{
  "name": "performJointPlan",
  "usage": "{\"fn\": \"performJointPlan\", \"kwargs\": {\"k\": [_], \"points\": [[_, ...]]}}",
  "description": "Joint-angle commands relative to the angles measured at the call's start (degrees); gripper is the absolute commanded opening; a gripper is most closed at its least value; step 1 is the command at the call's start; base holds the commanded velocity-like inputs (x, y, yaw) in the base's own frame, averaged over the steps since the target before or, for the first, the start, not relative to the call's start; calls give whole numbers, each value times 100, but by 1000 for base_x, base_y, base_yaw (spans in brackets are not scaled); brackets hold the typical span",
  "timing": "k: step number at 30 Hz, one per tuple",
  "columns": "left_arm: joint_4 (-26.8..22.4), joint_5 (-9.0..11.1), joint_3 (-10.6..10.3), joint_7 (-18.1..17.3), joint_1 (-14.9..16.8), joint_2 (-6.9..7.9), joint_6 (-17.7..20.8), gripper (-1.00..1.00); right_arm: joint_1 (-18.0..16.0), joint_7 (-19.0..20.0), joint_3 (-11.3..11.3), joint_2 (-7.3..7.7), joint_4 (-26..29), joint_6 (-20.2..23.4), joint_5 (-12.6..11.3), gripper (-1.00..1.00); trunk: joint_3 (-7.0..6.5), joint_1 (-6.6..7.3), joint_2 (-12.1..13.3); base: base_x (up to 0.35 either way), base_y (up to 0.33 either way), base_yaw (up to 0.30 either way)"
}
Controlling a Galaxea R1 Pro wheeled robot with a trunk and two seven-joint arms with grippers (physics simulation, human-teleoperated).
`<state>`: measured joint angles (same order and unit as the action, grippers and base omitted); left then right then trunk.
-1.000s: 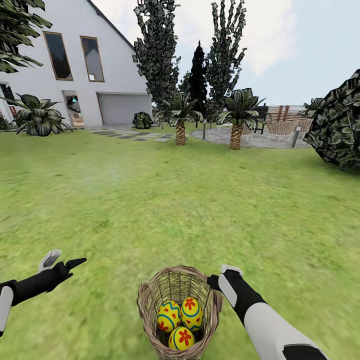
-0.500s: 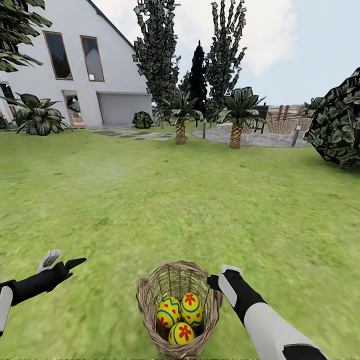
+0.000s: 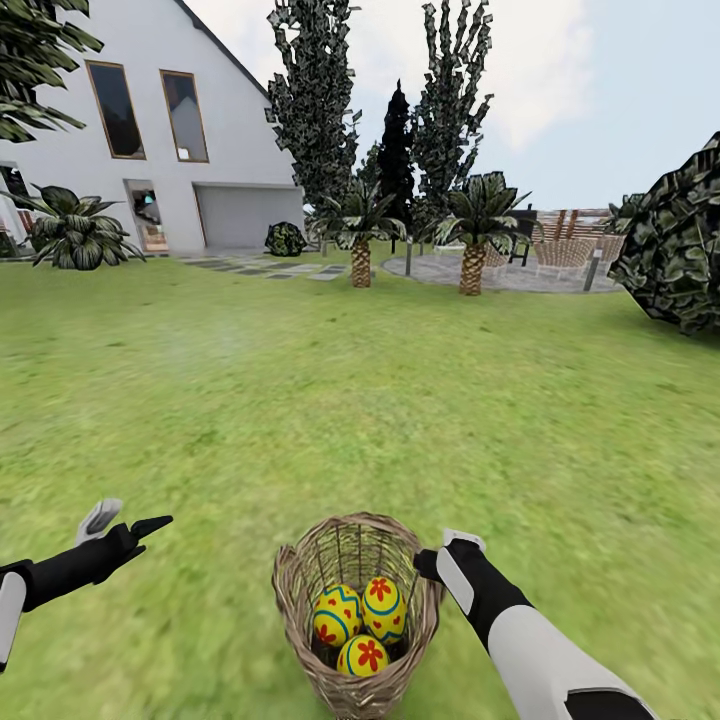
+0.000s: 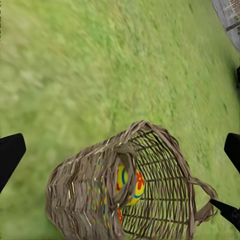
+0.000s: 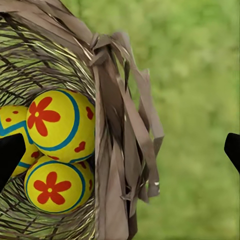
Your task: Take the three Easter eggs out of the wicker basket on the lawn in the garden, then place them on the lawn next to a single tree (choose any tree) so that all three eggs are next to the same tree and none are left in the basket.
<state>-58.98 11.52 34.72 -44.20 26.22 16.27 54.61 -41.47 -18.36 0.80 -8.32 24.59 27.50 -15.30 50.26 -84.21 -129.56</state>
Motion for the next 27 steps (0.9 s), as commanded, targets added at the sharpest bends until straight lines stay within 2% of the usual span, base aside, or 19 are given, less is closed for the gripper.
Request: {"fn": "performJointPlan", "kwargs": {"k": [1,6,11,20,27], "points": [[0,-10,10,-27,5,-1,24,100,-2,-36,7,-3,11,19,-43,100,24,-22,-44,0,0,0],[0,-10,8,-27,5,-1,24,100,-2,-36,8,-3,11,19,-43,100,114,-131,-245,0,0,0],[-1,-10,8,-27,5,-1,24,100,-2,-36,8,-3,11,19,-43,100,114,-131,-245,0,0,0],[0,-10,9,-26,5,-2,24,100,-2,-36,8,-3,11,19,-43,100,276,-329,-606,0,0,0],[0,-10,8,-27,5,-5,24,100,-2,-36,8,-3,11,19,-43,100,276,-329,-606,0,0,0]]}}
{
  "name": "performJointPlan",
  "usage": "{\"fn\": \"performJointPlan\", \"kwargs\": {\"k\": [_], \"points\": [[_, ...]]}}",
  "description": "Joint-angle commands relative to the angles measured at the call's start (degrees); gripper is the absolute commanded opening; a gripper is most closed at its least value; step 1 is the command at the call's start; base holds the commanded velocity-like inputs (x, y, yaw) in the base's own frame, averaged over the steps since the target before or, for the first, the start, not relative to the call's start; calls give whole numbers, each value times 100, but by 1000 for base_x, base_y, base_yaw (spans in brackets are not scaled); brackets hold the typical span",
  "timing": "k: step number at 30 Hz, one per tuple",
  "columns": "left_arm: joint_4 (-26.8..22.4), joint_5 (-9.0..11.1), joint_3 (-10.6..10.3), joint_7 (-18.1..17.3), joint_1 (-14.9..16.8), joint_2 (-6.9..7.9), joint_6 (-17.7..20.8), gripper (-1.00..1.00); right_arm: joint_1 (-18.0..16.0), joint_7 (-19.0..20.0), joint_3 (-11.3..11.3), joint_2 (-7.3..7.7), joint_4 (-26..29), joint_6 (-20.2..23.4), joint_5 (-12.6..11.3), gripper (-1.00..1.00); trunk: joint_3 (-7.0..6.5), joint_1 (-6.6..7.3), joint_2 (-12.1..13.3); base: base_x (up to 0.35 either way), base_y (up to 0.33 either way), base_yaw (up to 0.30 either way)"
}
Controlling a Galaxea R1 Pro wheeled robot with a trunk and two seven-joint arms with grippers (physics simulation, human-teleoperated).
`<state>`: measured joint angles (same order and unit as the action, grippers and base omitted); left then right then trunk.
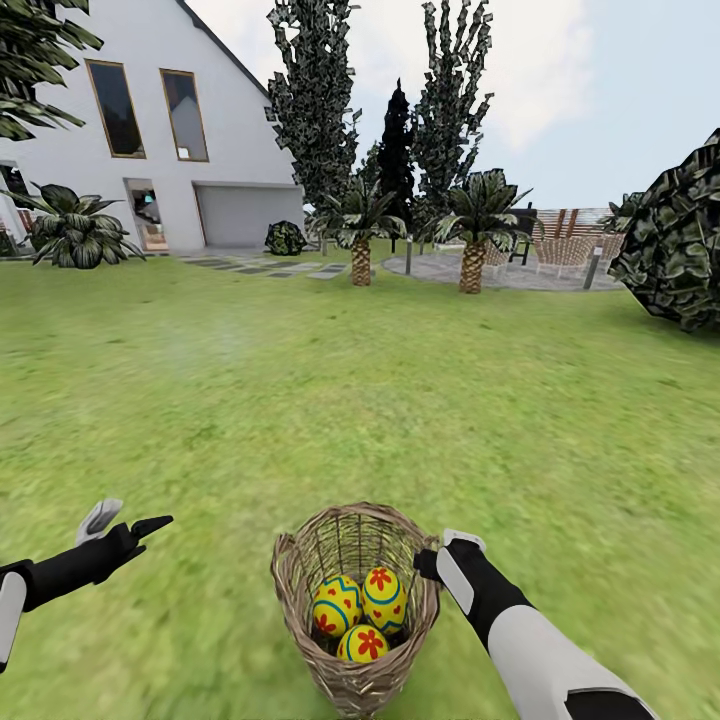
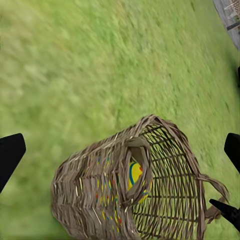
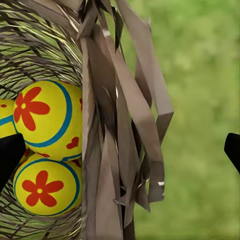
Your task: Take the three Easter eggs out of the wicker basket on the lawn in the garden, then place them on the lawn next to a single tree (choose any tree) so that all three eggs are next to the same tree and none are left in the basket.
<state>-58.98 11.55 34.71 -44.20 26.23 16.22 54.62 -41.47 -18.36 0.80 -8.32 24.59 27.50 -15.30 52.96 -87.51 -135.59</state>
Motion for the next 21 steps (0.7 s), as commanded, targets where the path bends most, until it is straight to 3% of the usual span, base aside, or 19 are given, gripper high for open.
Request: {"fn": "performJointPlan", "kwargs": {"k": [1,2,3,21], "points": [[0,-13,9,-28,5,-2,23,100,-1,-36,7,-3,11,19,-43,100,6,1,-3,0,0,0],[0,-13,9,-28,5,-3,23,100,-1,-36,7,-3,11,19,-43,100,6,1,-3,0,0,0],[-1,-13,9,-28,5,-4,23,100,-1,-36,7,-3,11,19,-43,-100,6,1,-3,0,0,0],[-8,-6,9,-34,5,-5,37,100,-1,-36,7,-3,11,19,-43,-100,6,1,-3,0,0,0]]}}
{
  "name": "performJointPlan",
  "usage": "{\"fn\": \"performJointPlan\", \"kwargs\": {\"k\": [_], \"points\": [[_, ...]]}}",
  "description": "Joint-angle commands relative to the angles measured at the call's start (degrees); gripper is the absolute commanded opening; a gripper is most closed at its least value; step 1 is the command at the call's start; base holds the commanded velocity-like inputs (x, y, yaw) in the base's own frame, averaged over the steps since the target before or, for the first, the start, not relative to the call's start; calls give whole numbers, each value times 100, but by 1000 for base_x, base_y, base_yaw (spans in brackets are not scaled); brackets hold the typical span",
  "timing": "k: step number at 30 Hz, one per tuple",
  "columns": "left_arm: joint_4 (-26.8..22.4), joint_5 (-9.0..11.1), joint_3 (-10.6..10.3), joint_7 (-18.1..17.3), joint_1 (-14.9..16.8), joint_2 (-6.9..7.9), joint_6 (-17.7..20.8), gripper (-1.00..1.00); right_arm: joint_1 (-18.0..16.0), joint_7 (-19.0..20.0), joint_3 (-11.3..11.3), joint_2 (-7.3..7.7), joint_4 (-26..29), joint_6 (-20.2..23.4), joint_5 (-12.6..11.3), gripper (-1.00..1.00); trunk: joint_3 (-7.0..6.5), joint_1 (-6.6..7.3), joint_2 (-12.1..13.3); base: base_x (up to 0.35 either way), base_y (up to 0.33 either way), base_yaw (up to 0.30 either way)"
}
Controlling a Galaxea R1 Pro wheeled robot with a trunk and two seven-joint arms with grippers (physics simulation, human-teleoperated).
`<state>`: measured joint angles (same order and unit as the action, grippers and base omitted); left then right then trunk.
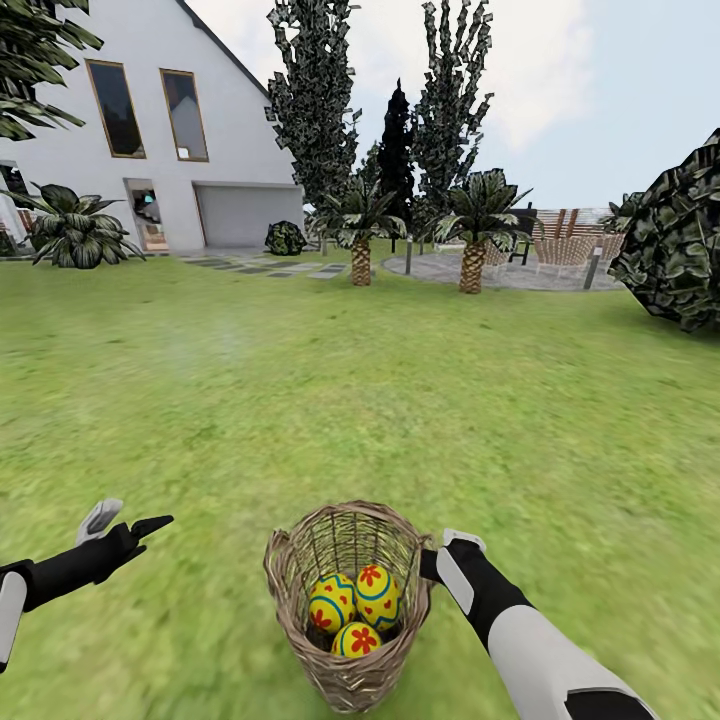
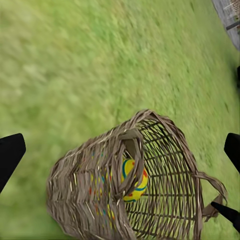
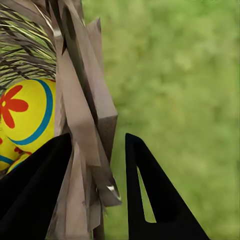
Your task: Take the three Easter eggs out of the wicker basket on the lawn in the garden, then place them on the lawn next to a single tree (choose any tree) so that all three eggs are next to the same tree and none are left in the basket.
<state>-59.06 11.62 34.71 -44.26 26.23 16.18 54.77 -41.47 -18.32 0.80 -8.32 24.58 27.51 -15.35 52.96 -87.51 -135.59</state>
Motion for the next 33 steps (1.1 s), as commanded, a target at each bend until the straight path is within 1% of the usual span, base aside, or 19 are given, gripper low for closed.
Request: {"fn": "performJointPlan", "kwargs": {"k": [1,8,9,10,17,22,24,26,28,33], "points": [[0,-12,11,-38,5,-1,24,100,-2,-41,8,-3,11,18,-39,-100,6,1,-3,0,0,0],[0,-16,18,-48,5,-1,48,100,-2,-35,8,-3,11,18,-39,-100,-120,155,278,0,0,0],[0,-20,79,-39,5,8,200,100,-2,-24,4,-3,16,18,-35,-100,-138,177,318,-171,0,0],[0,-20,79,-39,5,8,201,100,-2,-7,1,-3,18,18,-32,-100,-156,199,358,-189,0,0],[0,-23,36,-39,5,-8,204,100,-2,27,-1,0,32,17,-44,-100,-282,353,639,-28,0,0],[0,-73,5,11,5,-17,201,100,-2,52,-1,5,74,18,-52,-100,-371,462,840,0,0,0],[0,-85,2,36,5,-20,201,100,-1,231,-1,6,87,18,-54,-100,-407,506,920,0,0,0],[0,-89,1,46,5,-22,196,100,1,506,-1,6,94,18,-49,-100,-443,550,1000,0,0,0],[2,-90,1,54,5,-21,193,100,1,642,-1,13,97,18,-53,-100,-479,594,1080,0,0,0],[4,-90,1,55,5,-22,192,100,6,671,-1,15,107,17,-56,-100,-569,704,1281,0,0,0]]}}
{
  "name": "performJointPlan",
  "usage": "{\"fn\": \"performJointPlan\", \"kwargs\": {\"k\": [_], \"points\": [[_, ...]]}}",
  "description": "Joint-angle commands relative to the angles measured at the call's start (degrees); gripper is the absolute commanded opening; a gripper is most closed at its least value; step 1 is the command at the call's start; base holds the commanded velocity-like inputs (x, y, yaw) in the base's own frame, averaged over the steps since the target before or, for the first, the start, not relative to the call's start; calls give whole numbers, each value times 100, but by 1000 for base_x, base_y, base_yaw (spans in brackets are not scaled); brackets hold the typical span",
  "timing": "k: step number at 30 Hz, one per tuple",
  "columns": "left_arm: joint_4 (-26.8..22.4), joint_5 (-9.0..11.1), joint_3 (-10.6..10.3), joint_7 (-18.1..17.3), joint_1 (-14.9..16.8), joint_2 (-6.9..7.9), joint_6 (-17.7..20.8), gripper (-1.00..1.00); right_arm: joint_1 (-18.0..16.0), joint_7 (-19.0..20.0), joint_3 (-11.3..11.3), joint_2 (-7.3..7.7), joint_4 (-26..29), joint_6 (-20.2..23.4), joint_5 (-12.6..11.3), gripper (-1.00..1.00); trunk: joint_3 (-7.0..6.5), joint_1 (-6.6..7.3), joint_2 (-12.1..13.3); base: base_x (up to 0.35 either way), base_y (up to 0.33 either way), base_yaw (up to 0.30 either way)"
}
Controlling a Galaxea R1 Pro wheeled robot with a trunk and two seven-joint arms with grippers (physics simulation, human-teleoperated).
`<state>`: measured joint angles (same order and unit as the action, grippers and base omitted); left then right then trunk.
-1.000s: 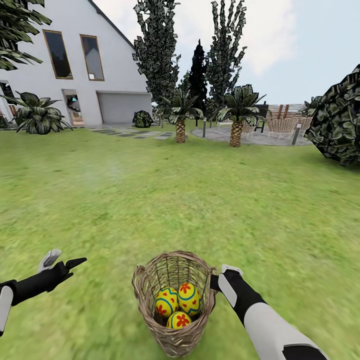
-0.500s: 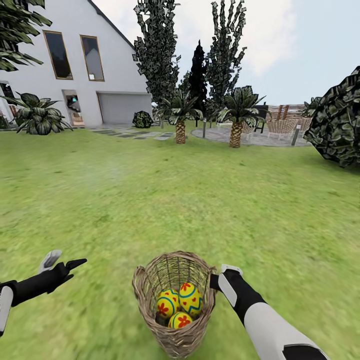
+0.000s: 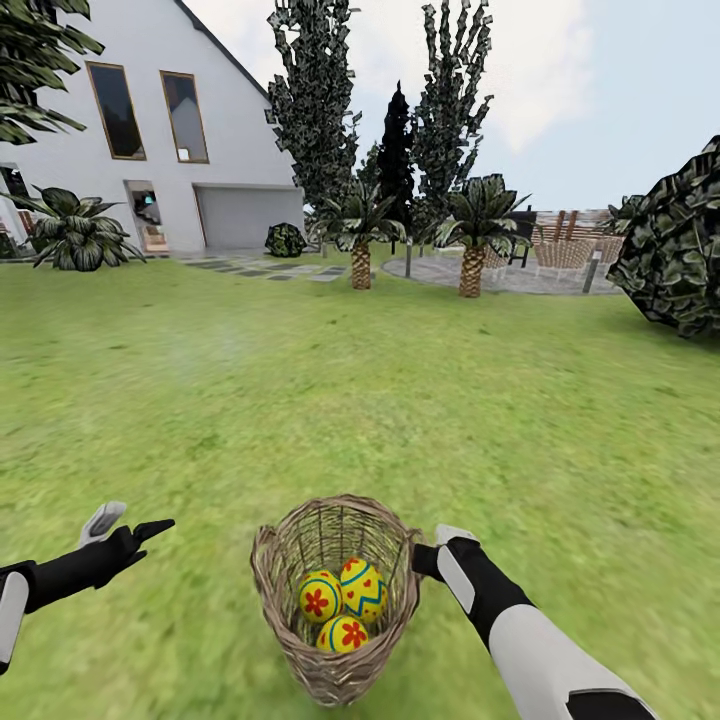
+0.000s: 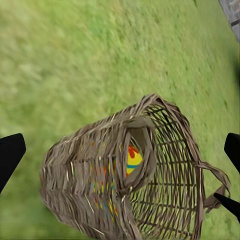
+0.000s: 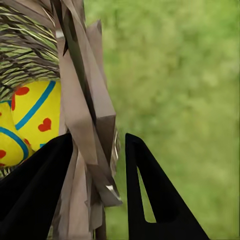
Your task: Take the three Easter eggs out of the wicker basket on the lawn in the garden, then place them on the lawn next to a single tree (choose any tree) so that all three eggs are next to the same tree and none are left in the basket.
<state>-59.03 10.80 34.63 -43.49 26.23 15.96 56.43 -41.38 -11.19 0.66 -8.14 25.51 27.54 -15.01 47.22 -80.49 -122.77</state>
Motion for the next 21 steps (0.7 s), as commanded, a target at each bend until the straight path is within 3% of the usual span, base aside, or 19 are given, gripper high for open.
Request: {"fn": "performJointPlan", "kwargs": {"k": [1,21], "points": [[0,-7,9,-22,4,1,26,100,-2,-41,13,-3,14,14,-90,-100,-13,24,39,0,0,0],[5,-7,9,-19,4,1,26,100,-2,-35,22,-3,15,15,-90,-100,-379,463,841,0,0,1]]}}
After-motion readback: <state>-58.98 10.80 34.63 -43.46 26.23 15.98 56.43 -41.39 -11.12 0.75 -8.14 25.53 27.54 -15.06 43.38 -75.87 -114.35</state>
